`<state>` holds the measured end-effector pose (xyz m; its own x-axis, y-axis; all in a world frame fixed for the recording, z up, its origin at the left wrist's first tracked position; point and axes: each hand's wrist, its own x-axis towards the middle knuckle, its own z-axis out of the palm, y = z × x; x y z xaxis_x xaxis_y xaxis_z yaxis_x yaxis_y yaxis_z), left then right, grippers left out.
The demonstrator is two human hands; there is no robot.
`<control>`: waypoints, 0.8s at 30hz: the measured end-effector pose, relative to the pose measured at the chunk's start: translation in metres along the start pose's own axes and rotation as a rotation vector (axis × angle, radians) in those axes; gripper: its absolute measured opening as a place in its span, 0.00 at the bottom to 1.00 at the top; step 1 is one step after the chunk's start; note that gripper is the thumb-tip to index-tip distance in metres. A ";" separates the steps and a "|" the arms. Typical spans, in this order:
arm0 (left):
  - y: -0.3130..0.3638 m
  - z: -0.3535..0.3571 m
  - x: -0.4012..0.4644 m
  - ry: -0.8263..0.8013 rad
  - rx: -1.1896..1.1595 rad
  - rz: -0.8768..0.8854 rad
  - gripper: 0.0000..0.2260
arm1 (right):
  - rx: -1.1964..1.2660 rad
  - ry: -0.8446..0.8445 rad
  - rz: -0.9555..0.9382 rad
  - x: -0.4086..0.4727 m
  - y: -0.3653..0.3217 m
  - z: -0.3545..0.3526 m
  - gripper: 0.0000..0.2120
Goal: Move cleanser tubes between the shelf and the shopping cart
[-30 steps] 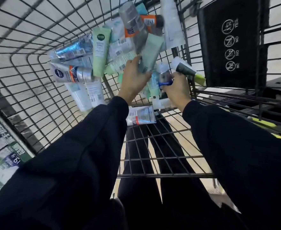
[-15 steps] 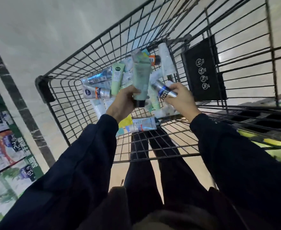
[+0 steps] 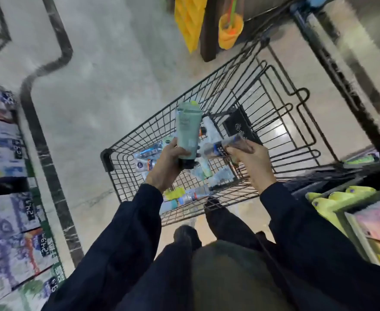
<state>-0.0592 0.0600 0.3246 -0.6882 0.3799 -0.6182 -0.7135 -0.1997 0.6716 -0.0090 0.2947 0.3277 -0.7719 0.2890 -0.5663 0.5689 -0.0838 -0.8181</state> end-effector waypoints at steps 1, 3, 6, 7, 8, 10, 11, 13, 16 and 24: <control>0.003 0.004 -0.008 -0.019 0.005 0.014 0.29 | 0.052 0.017 -0.006 -0.011 -0.005 -0.002 0.07; 0.008 0.011 -0.024 -0.046 0.031 0.037 0.28 | 0.183 0.047 -0.016 -0.031 -0.010 -0.008 0.06; 0.012 0.021 -0.048 -0.124 0.111 0.074 0.29 | 0.383 0.080 -0.025 -0.066 -0.014 -0.015 0.10; 0.013 0.025 -0.057 -0.146 0.126 0.081 0.29 | 0.436 0.089 -0.033 -0.080 -0.015 -0.016 0.09; 0.014 0.028 -0.066 -0.164 0.138 0.085 0.30 | 0.483 0.100 -0.044 -0.094 -0.016 -0.016 0.09; 0.014 0.036 -0.084 -0.199 0.162 0.091 0.30 | 0.553 0.143 -0.079 -0.120 -0.018 -0.016 0.10; 0.013 0.041 -0.094 -0.216 0.171 0.096 0.29 | 0.580 0.172 -0.101 -0.134 -0.018 -0.016 0.10; 0.010 0.053 -0.114 -0.247 0.183 0.105 0.26 | 0.614 0.221 -0.141 -0.160 -0.019 -0.017 0.08; 0.000 0.073 -0.142 -0.308 0.237 0.127 0.24 | 0.650 0.300 -0.196 -0.198 -0.018 -0.021 0.07; -0.055 0.135 -0.202 -0.505 0.334 0.103 0.23 | 0.703 0.495 -0.262 -0.308 0.028 -0.068 0.23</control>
<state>0.1365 0.1164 0.4675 -0.5459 0.7709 -0.3283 -0.5107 0.0045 0.8598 0.2640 0.2683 0.4863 -0.5496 0.7450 -0.3781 -0.0384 -0.4747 -0.8793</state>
